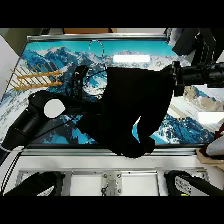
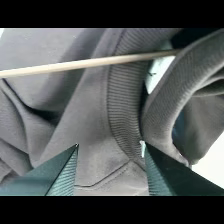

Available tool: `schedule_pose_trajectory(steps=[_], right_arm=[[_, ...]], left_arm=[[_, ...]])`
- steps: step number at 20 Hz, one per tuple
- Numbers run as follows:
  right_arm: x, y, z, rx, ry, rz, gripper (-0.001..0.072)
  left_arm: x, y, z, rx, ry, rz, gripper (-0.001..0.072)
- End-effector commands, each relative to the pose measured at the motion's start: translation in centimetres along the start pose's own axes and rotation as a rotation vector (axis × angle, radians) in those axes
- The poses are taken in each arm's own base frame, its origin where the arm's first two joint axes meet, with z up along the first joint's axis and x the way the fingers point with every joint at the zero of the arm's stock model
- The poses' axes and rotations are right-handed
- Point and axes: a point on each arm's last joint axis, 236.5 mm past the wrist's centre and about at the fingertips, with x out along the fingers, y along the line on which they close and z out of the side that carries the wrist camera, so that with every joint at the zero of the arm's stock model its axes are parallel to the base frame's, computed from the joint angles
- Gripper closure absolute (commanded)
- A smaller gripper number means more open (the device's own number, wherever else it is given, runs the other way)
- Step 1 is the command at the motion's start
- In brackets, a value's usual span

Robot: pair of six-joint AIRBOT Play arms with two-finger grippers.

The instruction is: Fold the clothes and pants, and hang the long-sleeved shirts on hangers.

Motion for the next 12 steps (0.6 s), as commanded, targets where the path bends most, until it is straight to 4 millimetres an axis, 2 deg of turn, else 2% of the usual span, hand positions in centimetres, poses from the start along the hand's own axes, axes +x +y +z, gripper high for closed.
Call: schedule_pose_trajectory(steps=[1,4,6,9,12], right_arm=[[0.0,0.0,0.0,-0.001,0.0,0.0,0.0699],[0.0,0.0,0.0,-0.001,0.0,0.0,0.0699],[0.0,0.0,0.0,-0.001,0.0,0.0,0.0699],[0.0,0.0,0.0,-0.001,0.0,0.0,0.0699],[0.0,0.0,0.0,0.0,-0.001,0.0,0.0699]], left_arm=[[1.3,-0.9,-1.0,0.013,0.039,-0.002,0.0296],[2.3,-0.5,-1.4,0.007,0.067,0.012,0.0297],[2.1,0.0,-0.9,-0.038,0.054,0.018,0.0297],[2.3,-0.5,-1.3,-0.032,0.061,0.014,0.0297],[3.6,-1.3,-1.9,-0.029,0.079,0.01,0.0297]])
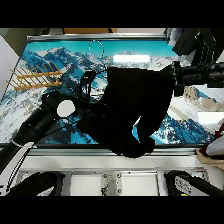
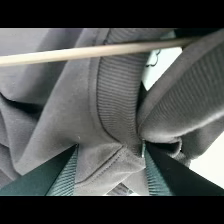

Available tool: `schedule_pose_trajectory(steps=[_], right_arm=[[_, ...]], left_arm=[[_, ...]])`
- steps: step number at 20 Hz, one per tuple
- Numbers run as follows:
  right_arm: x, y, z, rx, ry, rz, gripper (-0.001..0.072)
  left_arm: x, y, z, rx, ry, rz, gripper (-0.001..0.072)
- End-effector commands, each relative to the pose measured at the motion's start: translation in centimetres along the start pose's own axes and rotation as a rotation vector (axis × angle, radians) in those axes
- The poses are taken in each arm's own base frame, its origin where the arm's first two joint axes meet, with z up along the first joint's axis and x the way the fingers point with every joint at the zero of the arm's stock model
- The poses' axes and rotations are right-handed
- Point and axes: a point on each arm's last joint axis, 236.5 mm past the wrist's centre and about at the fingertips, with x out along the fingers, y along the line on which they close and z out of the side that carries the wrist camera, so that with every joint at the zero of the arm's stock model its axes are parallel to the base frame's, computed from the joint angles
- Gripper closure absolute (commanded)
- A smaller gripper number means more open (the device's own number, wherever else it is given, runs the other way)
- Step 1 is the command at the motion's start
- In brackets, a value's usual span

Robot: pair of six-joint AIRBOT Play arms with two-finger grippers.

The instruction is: Fold the clothes and pants, and hang the long-sleeved shirts on hangers.

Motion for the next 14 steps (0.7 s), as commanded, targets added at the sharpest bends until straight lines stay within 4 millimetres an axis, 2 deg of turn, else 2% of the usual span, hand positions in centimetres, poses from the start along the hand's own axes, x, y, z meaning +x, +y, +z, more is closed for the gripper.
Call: schedule_pose_trajectory(steps=[1,2,3,4,5,6,7,10,12,14], right_arm=[[0.0,0.0,0.0,0.002,-0.001,-0.001,0.0699],[0.0,0.0,0.0,0.019,-0.001,-0.001,0.0699],[0.0,0.0,0.0,0.026,-0.001,0.0,0.0699],[0.0,0.0,0.0,0.026,-0.001,-0.001,0.0699],[0.0,0.0,0.0,0.026,-0.001,-0.001,0.0699],[0.0,0.0,0.1,0.026,-0.001,-0.001,0.0699],[0.0,0.0,0.1,0.026,-0.001,-0.001,0.0699],[-0.2,0.3,0.3,0.057,-0.002,-0.006,0.0699],[-0.4,0.5,0.1,0.081,0.017,-0.023,0.07],[-0.7,0.8,-0.3,0.112,0.048,-0.051,0.07]], left_arm=[[1.2,-0.9,-0.2,0.001,0.004,-0.007,0.0297],[1.3,-0.9,-0.1,-0.003,0.001,-0.008,0.0298],[1.1,-0.6,0.1,-0.009,-0.006,-0.004,0.0376],[0.8,-0.2,0.5,-0.014,-0.019,0.004,0.0407],[0.5,0.4,0.8,-0.016,-0.032,0.02,0.0408],[0.2,1.0,1.1,-0.016,-0.04,0.037,0.0485],[0.1,1.7,1.1,-0.012,-0.037,0.055,0.0688],[-0.4,3.6,0.9,-0.033,-0.014,0.101,0.0691],[-2.5,5.3,2.0,-0.078,-0.058,0.115,0.0691],[-5.4,7.1,3.4,-0.103,-0.133,0.126,0.0691]])
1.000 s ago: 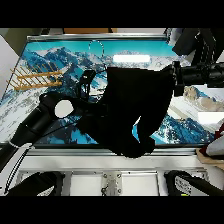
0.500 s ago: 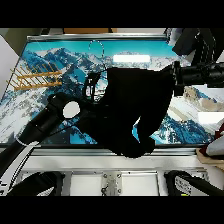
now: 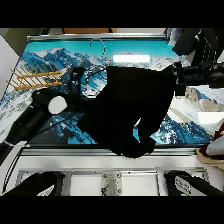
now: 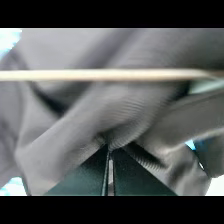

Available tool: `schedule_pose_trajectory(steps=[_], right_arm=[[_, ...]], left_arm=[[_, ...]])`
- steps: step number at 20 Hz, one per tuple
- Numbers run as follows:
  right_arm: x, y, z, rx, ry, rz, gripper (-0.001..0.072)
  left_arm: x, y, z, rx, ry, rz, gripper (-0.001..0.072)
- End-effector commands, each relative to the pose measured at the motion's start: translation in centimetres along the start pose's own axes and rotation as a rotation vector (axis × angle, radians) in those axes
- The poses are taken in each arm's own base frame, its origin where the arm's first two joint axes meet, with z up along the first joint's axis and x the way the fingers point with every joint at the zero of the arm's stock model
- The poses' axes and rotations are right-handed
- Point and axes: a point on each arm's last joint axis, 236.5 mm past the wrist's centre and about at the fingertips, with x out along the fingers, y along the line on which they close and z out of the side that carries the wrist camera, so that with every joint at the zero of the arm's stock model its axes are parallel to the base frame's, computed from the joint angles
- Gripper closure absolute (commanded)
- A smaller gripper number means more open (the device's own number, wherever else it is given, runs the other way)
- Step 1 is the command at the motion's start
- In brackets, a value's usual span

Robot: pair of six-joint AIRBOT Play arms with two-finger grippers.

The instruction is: Fold the clothes and pants, and hang the long-sleeved shirts on hangers.

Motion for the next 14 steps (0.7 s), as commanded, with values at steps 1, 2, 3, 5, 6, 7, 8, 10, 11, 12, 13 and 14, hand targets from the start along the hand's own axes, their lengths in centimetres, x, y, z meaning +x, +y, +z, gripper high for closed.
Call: schedule_pose_trajectory(steps=[1,2,3,5,6,7,8,10,11,12,13,14], right_arm=[[-0.4,0.6,-0.3,0.059,0.033,-0.036,0.07],[-0.6,0.9,0.0,0.062,0.028,-0.04,0.07],[-0.7,1.2,0.3,0.07,0.021,-0.049,0.07],[-1.0,2.1,0.8,0.089,0.014,-0.052,0.07],[-1.1,2.4,0.9,0.096,0.012,-0.055,0.07],[-1.2,2.8,1.2,0.098,0.007,-0.06,0.07],[-1.3,2.9,1.5,0.099,-0.003,-0.071,0.07],[-1.6,2.7,2.5,0.1,-0.041,-0.107,0.07],[-1.8,2.8,3.2,0.094,-0.066,-0.116,0.07],[-1.8,3.1,3.8,0.09,-0.089,-0.106,0.0701],[-1.8,3.6,4.3,0.09,-0.109,-0.089,0.0701],[-1.9,3.9,4.7,0.091,-0.126,-0.076,0.0701]], left_arm=[[-3.8,3.5,1.9,-0.037,-0.082,0.038,0.0691],[-4.7,4.6,2.1,-0.05,-0.091,0.053,0.0691],[-5.3,5.6,2.0,-0.064,-0.087,0.071,0.0691],[-5.8,7.2,1.4,-0.072,-0.056,0.102,0.0691],[-5.6,7.7,1.4,-0.072,-0.047,0.109,0.0691],[-5.3,7.9,1.4,-0.08,-0.038,0.11,0.0691],[-4.8,7.5,1.2,-0.09,-0.023,0.091,0.0691],[-3.5,6.0,1.0,-0.072,0.014,0.021,0.0691],[-2.8,5.7,1.0,-0.063,0.027,0.004,0.0692],[-2.3,6.0,1.0,-0.068,0.036,0.01,0.0691],[-1.8,6.4,1.2,-0.079,0.039,0.014,0.0692],[-1.5,6.9,1.4,-0.091,0.042,0.021,0.0691]])
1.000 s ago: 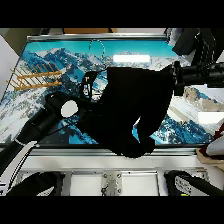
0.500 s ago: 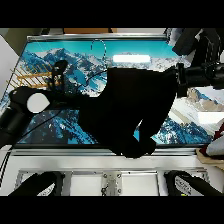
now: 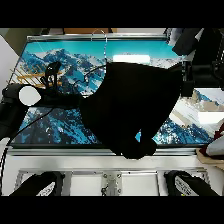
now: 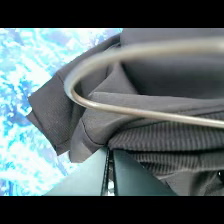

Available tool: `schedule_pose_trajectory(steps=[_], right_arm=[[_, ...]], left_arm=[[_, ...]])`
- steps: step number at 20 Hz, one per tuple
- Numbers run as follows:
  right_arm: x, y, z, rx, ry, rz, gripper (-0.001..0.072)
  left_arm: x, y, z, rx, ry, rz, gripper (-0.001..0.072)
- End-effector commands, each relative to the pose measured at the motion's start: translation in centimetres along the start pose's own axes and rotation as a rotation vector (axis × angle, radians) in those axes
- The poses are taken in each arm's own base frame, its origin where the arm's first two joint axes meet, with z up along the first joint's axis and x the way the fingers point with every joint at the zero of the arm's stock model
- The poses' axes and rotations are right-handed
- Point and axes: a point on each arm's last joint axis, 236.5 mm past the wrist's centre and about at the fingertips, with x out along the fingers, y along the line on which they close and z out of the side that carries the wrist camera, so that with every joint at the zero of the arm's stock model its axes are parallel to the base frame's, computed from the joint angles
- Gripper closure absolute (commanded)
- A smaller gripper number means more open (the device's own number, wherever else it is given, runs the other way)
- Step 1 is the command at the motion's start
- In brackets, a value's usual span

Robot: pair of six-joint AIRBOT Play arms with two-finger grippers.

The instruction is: Fold the clothes and pants, and hang the long-sleeved shirts on hangers.

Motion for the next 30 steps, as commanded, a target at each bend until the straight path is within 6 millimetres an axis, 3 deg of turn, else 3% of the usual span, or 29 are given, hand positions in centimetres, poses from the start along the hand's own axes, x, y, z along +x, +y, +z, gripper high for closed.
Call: schedule_pose_trajectory(steps=[1,5,11,16,19,25,30], right_arm=[[-0.2,0.8,2.0,0.009,-0.081,0.014,0.0701],[-0.3,0.9,2.3,0.027,-0.089,0.006,0.0701],[-0.3,1.3,0.7,0.055,-0.022,0.02,0.07],[-0.3,1.1,0.0,0.063,0.005,0.01,0.07],[-0.3,0.0,-1.5,0.076,0.069,-0.038,0.07],[0.0,-0.7,-5.3,0.015,0.228,-0.067,0.07],[1.9,0.4,-8.1,-0.036,0.189,0.085,0.07]], left_arm=[[1.5,0.7,0.3,-0.02,0.028,-0.009,0.0691],[1.4,2.0,1.1,-0.054,0.008,0.007,0.0691],[0.7,5.0,2.3,-0.107,-0.023,0.039,0.0691],[0.6,5.4,2.3,-0.094,-0.023,0.044,0.0691],[0.2,5.3,2.4,-0.076,-0.018,0.045,0.0691],[-5.5,2.5,6.3,0.048,-0.123,0.019,0.0691],[-10.1,0.7,7.2,0.157,-0.152,0.014,0.0691]])
